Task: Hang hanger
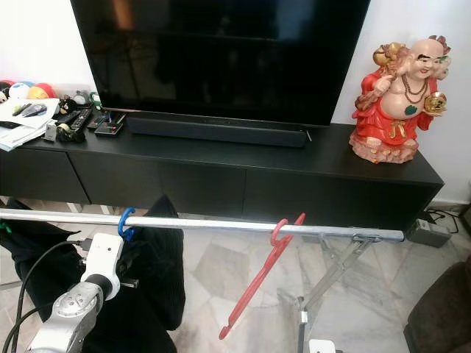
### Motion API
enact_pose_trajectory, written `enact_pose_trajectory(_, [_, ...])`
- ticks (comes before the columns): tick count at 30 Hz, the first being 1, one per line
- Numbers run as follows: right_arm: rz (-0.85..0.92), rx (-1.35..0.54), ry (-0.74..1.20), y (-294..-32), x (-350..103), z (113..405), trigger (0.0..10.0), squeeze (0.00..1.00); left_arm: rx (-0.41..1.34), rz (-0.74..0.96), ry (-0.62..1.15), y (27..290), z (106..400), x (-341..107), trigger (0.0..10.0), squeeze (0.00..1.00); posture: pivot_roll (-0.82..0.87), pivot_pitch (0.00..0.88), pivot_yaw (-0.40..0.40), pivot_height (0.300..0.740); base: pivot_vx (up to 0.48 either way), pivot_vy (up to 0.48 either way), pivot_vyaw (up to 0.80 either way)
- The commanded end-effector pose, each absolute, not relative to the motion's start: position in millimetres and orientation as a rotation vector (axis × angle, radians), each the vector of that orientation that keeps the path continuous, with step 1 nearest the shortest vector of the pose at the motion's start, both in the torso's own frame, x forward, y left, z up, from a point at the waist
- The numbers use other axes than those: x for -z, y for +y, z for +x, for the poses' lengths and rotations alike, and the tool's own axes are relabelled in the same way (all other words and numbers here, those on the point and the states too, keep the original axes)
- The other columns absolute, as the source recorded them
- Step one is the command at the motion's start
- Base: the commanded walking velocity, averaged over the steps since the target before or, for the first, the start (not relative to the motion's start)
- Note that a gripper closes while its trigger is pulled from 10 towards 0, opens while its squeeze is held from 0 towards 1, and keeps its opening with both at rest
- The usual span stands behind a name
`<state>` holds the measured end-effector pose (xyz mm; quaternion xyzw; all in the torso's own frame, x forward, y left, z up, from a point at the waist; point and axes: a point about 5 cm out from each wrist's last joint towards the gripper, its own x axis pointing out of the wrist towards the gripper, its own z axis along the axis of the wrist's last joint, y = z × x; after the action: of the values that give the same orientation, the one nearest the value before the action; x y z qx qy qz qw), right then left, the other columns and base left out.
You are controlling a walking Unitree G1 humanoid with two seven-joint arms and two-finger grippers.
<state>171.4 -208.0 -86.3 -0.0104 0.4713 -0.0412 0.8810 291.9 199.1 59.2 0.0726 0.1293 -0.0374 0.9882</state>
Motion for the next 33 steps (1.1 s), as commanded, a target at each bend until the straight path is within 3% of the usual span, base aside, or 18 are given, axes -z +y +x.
enact_pose_trajectory(1, [-0.022, 0.092, 0.989, -208, 87, 170, 10.0, 0.0, 0.084, 0.159, 0.269, 197, 292, -59, 10.0, 0.0, 0.14, 0.009, -0.028, 0.74, 0.0, 0.0, 0.0])
enact_pose_trajectory(7, [-0.022, 0.092, 0.989, -208, 87, 170, 10.0, 0.0, 0.085, 0.158, 0.274, 197, 292, -59, 10.0, 0.0, 0.14, 0.008, -0.028, 0.74, 0.0, 0.0, 0.0])
enact_pose_trajectory(8, [-0.023, 0.091, 0.996, -208, 88, 169, 10.0, 0.0, 0.118, 0.126, 0.25, 195, 281, -60, 10.0, 1.0, 0.15, 0.012, -0.028, 0.74, 0.0, 0.0, 0.0])
enact_pose_trajectory(10, [-0.023, 0.09, 1.005, -207, 89, 166, 10.0, 0.0, 0.17, 0.08, 0.207, 189, 265, -63, 10.0, 1.0, 0.15, 0.013, -0.028, 0.74, 0.0, 0.0, 0.0])
enact_pose_trajectory(20, [-0.022, 0.09, 1.004, -207, 89, 166, 10.0, 0.0, 0.167, 0.075, 0.194, 188, 266, -66, 10.0, 1.0, 0.15, 0.013, -0.028, 0.74, 0.0, 0.0, 0.0])
enact_pose_trajectory(21, [-0.022, 0.09, 1.004, -207, 89, 166, 10.0, 0.0, 0.166, 0.072, 0.191, 188, 265, -68, 10.0, 0.33, 0.15, 0.013, -0.028, 0.74, 0.0, 0.0, 0.0])
enact_pose_trajectory(22, [-0.022, 0.091, 1.005, -207, 89, 166, 10.0, 0.0, 0.162, 0.072, 0.185, 189, 264, -69, 10.0, 0.0, 0.15, 0.013, -0.028, 0.74, 0.0, 0.0, 0.0])
enact_pose_trajectory(28, [-0.023, 0.089, 1.007, -207, 90, 165, 10.0, 0.0, 0.119, 0.05, 0.133, 196, 260, -77, 10.0, 0.0, 0.16, 0.017, -0.028, 0.74, 0.0, 0.0, 0.0])
enact_pose_trajectory(29, [-0.023, 0.089, 1.007, -206, 90, 165, 10.0, 0.0, 0.116, 0.052, 0.125, 197, 260, -78, 10.0, 0.22, 0.16, 0.017, -0.028, 0.74, 0.0, 0.0, 0.0])
enact_pose_trajectory(30, [-0.023, 0.089, 1.007, -206, 90, 165, 10.0, 0.0, 0.118, 0.038, 0.115, 197, 259, -80, 10.0, 1.0, 0.16, 0.017, -0.028, 0.74, 0.0, 0.0, 0.0])
enact_pose_trajectory(33, [-0.023, 0.089, 1.006, -206, 90, 165, 10.0, 0.0, 0.129, 0.012, 0.093, 197, 257, -84, 10.0, 1.0, 0.16, 0.019, -0.027, 0.74, 0.0, 0.0, 0.0])
